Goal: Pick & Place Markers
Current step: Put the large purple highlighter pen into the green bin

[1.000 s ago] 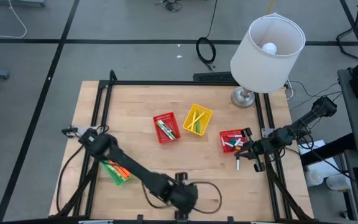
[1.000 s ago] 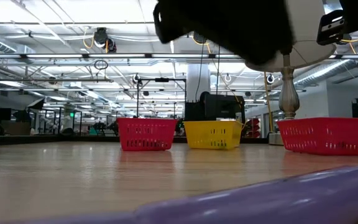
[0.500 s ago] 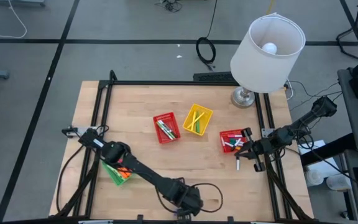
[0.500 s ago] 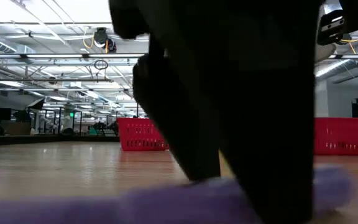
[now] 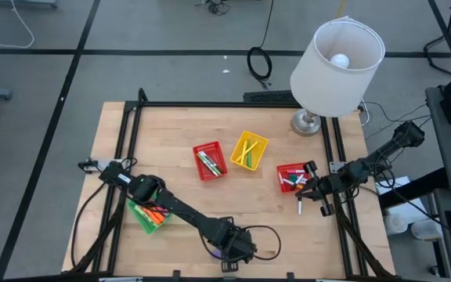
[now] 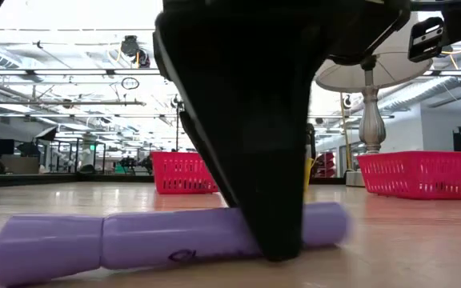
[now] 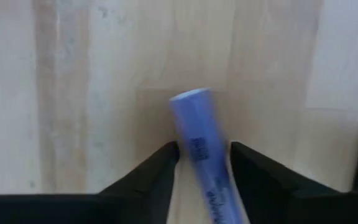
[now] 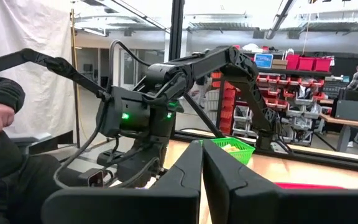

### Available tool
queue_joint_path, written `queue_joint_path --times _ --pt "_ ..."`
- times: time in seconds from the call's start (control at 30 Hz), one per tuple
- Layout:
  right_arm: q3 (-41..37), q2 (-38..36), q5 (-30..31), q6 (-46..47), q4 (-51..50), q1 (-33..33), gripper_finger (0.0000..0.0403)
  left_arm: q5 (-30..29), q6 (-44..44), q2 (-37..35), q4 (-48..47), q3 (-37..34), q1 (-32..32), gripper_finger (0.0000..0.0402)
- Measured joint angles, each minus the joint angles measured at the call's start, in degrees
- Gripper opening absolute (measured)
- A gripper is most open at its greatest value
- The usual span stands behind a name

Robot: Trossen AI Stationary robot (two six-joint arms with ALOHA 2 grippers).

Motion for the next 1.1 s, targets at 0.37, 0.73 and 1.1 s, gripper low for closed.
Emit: queue_joint_path --times 0.37,0.73,1.1 --pt "-0.18 0.02 0.00 0.28 -0.01 0.00 0.0000 -0.04 5.92 0.09 -1.27 -0.19 0.44 0.0058" --pt "-0.25 0.02 -0.01 -0.18 -0.01 -0.01 0.0000 -11.79 13.66 -9.61 -7.58 -0.63 -1.93 0.0058" --pt "-0.31 0.02 -0.02 -0.12 0.02 -0.01 0.0000 -17.86 7.90 -26.63 -28.52 -7.11 -6.28 0.0058"
